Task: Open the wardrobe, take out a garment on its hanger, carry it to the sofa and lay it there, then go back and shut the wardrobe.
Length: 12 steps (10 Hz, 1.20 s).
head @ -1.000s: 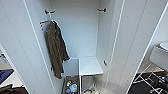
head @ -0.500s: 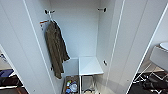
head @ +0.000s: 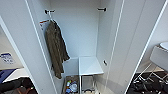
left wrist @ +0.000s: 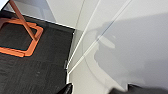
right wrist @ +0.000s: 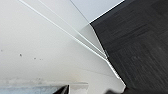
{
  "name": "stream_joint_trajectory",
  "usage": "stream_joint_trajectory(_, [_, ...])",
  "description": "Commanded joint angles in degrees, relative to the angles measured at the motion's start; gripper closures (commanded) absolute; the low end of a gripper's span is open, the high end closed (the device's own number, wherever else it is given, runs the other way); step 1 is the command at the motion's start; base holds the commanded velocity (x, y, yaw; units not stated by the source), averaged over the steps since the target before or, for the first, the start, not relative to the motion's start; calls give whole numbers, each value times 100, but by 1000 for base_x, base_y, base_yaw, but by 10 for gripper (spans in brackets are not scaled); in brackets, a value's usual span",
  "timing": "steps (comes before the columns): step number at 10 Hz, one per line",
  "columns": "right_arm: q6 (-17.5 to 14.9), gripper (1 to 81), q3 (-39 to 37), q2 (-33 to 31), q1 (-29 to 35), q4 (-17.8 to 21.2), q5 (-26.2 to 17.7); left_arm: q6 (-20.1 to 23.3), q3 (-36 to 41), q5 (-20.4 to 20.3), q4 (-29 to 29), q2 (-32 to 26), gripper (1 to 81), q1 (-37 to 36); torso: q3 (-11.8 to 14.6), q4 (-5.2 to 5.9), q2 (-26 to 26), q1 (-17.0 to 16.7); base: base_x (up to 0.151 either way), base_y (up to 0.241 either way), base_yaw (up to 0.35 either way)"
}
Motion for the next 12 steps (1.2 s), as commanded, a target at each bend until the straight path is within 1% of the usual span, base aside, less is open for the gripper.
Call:
stream_joint_trajectory(1, [-43, 10, 871, 312, 282, 343, 192, 0, 409, 118, -260, 980, 10, -448, 0, -2, 0, 0, 0, 0, 0])
stream_joint_trajectory(3, [-69, 10, 1020, 733, 10, 343, 438, 0, 207, 126, -225, 1534, 10, -342, 0, 0, 0, 0, 0, 0, 0])
stream_joint_trajectory(4, [-86, 10, 916, 1047, -139, 299, 455, 0, 85, 126, -207, 1709, 10, -211, -2, 0, 2, 0, 0, 0, 0])
stream_joint_trajectory(5, [-96, 10, 584, 1364, -307, 273, 455, 44, -38, 118, -225, 1780, 10, -17, -2, -2, 2, 2, 0, 0, 0])
stream_joint_trajectory(7, [-174, 10, -182, 2040, -580, 211, 438, 97, -337, 82, -217, 1876, 10, 615, -2, -2, 6, 6, 0, 0, 0])
stream_joint_trajectory(8, [-262, 10, -427, 2330, -684, 167, 438, 254, -382, -48, -129, 1894, 10, 992, -4, -2, 6, 6, 0, 0, 0])
stream_joint_trajectory(9, [-315, 10, -720, 2597, -799, 61, 411, 405, -382, -287, -23, 1903, 10, 1396, -4, -2, 6, 6, 0, 0, 0])
stream_joint_trajectory(10, [-315, 10, -1025, 2772, -1009, -139, 411, 500, -390, -461, 134, 1955, 10, 1836, -4, -2, 6, 6, 0, 0, 0])
stream_joint_trajectory(12, [-315, 10, -1536, 2957, -1571, -561, 446, 528, -521, -822, 652, 2235, 10, 2678, -4, -2, 6, 6, 0, 0, 0])
